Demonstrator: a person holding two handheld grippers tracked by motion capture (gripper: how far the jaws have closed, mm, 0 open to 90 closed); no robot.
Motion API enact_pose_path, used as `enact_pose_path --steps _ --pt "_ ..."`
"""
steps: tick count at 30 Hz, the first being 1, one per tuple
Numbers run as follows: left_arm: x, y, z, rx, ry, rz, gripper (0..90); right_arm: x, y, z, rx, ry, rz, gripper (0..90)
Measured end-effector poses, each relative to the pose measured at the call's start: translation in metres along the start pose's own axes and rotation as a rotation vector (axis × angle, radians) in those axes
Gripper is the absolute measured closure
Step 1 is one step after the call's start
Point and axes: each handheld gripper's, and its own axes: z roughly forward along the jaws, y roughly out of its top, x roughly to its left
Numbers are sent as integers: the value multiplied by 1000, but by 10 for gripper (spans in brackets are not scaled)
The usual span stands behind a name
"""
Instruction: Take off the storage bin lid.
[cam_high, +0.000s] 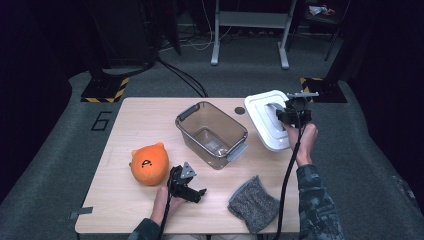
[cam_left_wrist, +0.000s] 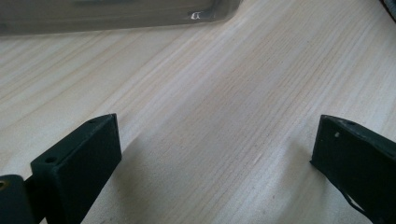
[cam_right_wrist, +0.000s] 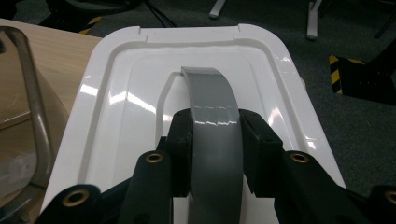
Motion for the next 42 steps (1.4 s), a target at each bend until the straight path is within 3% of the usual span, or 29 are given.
enact_pose_path --steps 12,25,31,42 --pt "0 0 0 1 4 4 9 -14 -28 34 55 -31 62 666" --pt "0 0 0 3 1 1 9 -2 -53 68 105 -33 85 666" --pt "0 0 0 4 1 1 9 -1 -61 79 132 -35 113 666" --pt "0 0 0 4 1 1 9 5 -72 98 162 -49 115 665"
